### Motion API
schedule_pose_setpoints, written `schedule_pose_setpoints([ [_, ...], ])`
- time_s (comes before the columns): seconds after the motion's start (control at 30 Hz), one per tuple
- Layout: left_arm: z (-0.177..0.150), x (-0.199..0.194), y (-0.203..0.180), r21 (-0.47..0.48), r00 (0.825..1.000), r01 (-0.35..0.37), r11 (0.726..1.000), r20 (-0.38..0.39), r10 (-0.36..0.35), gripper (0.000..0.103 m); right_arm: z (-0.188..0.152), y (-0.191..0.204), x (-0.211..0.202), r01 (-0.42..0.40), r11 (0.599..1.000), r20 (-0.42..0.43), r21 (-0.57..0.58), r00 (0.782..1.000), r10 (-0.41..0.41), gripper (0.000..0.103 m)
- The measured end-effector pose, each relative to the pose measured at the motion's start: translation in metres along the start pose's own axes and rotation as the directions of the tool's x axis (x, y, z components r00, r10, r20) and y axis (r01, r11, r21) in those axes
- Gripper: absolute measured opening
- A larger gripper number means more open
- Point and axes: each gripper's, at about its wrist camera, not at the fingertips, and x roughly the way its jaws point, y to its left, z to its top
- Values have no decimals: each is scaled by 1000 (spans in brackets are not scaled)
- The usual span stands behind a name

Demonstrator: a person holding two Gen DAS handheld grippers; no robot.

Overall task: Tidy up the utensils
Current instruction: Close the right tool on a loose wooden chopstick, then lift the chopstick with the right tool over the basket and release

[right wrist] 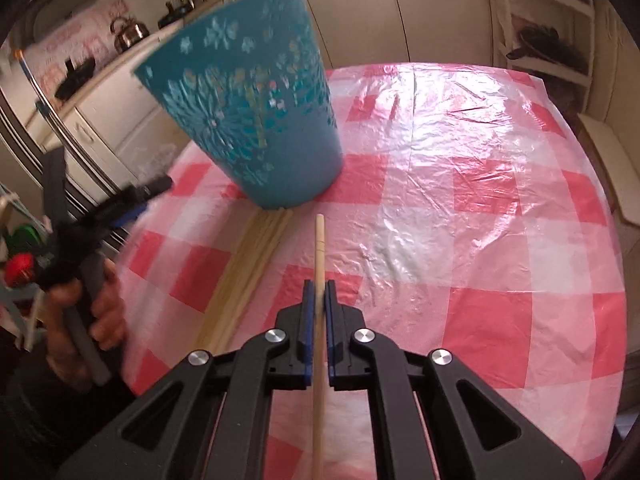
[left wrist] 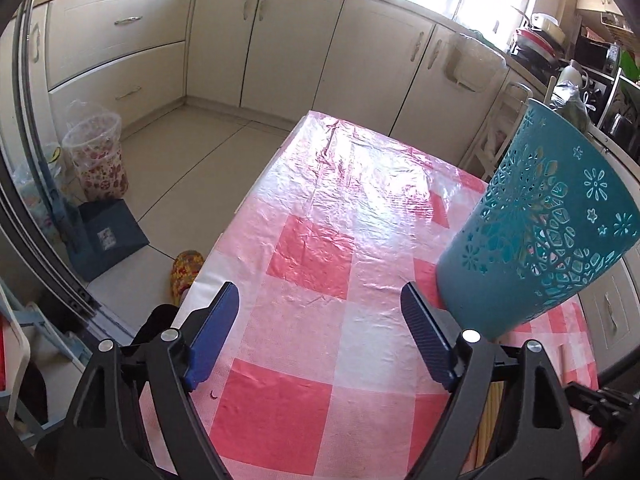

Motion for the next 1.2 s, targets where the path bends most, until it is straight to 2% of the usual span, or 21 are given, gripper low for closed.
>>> schedule_pose_setpoints([
  [0.07,0,1,0,-2,1000,0,1000,-7,0,79,11,1,-24,-92,995,63,43,994,90,6],
  [0.13,0,1,0,-6,1000,-1,1000,-9,0,79,30,8,-50,-168,984,144,58,977,158,6],
  [0.3,1,2,1,-12,1000,-2,1000,-10,2,79,90,33,-91,-246,969,347,26,911,222,6],
  [0.43,2,0,2,-17,1000,2,1000,-2,-2,79,147,51,-81,-199,980,473,20,865,166,6],
  [0.53,2,0,3,-23,1000,10,1000,-2,-10,80,171,57,-59,-102,994,530,45,846,62,6],
  [0.63,1,0,5,-31,1000,16,999,-1,-16,80,180,57,-33,-21,996,558,82,830,-28,6],
  [0.8,1,0,6,-33,1000,21,999,1,-21,80,169,55,-8,63,995,550,76,830,-95,6],
  [0.97,1,0,4,-31,1000,17,999,2,-17,80,159,53,9,97,994,501,46,859,-107,6],
  [1.1,1,-1,4,-30,1000,15,999,1,-15,81,147,51,8,112,993,480,30,870,-112,7],
  [1.2,2,-1,3,-29,1000,12,1000,-1,-12,82,137,54,-3,122,993,487,8,866,-110,9],
])
